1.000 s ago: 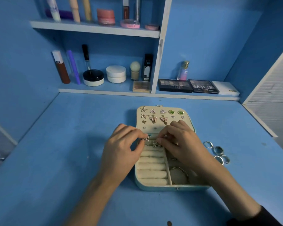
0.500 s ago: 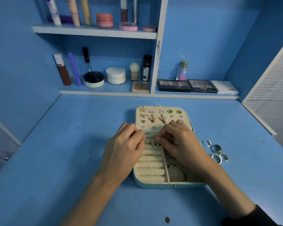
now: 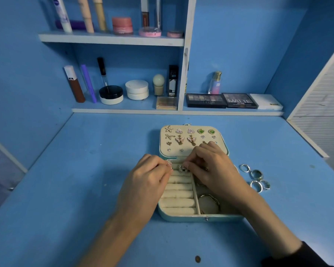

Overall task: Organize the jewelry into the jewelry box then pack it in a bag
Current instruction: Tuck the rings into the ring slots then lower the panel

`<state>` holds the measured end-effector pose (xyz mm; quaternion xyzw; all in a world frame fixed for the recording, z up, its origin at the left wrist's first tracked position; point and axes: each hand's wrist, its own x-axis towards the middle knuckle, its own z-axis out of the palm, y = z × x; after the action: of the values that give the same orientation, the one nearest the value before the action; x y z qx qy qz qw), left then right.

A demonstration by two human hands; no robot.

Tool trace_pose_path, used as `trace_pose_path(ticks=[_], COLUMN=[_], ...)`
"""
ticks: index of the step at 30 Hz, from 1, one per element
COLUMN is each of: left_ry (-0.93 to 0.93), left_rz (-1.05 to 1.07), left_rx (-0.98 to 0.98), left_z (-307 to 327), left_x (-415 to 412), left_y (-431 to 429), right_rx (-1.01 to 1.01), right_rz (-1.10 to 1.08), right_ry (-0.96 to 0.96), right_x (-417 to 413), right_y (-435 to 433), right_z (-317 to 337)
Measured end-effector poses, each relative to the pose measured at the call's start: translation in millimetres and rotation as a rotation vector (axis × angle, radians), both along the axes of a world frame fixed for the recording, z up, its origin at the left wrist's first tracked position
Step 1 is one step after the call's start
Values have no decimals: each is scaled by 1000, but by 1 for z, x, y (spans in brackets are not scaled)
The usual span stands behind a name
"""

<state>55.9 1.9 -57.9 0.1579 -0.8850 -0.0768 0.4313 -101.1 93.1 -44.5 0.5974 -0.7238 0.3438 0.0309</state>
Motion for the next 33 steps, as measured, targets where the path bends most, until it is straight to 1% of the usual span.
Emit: trace_pose_path(ticks=[7, 12, 18, 33], left_ry=[-44, -102, -146, -191], left_rz=[-10, -23, 12, -16], left_rx=[-32, 8, 134, 163], left_z=[1, 5, 12, 9], left_x=[-1, 0, -1, -1], left_y=[-2, -3, -11, -11], right_rx=[6, 8, 13, 69], right_rz=[10, 9, 12, 13], right_ry=[-9, -21, -70, -113], right_x=[1, 0, -1, -2], right_y=[0, 0, 1, 0], right_z=[2, 1, 1, 5])
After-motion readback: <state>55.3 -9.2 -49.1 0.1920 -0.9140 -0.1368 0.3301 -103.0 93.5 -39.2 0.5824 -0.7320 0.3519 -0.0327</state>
